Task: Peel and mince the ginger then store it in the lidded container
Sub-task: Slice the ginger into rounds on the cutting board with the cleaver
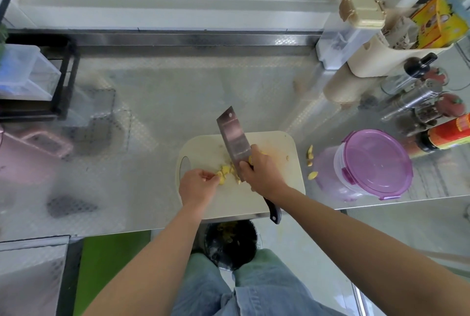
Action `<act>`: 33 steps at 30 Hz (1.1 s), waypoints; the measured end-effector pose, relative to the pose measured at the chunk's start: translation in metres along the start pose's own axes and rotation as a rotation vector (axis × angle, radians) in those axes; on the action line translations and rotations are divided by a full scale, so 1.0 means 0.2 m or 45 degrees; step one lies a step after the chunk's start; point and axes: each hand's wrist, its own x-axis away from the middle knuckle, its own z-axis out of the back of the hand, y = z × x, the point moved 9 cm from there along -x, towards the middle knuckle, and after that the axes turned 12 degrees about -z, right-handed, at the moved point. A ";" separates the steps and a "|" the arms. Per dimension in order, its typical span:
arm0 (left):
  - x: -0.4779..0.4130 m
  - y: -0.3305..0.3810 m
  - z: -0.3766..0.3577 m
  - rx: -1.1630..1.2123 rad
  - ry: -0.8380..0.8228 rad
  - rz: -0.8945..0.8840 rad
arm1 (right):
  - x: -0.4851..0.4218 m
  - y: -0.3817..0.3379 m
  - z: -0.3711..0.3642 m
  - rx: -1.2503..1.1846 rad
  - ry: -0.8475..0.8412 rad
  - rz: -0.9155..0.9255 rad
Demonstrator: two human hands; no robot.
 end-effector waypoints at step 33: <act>-0.03 0.46 -0.27 -0.858 -0.080 -0.907 | -0.01 0.38 0.36 0.201 0.283 -0.179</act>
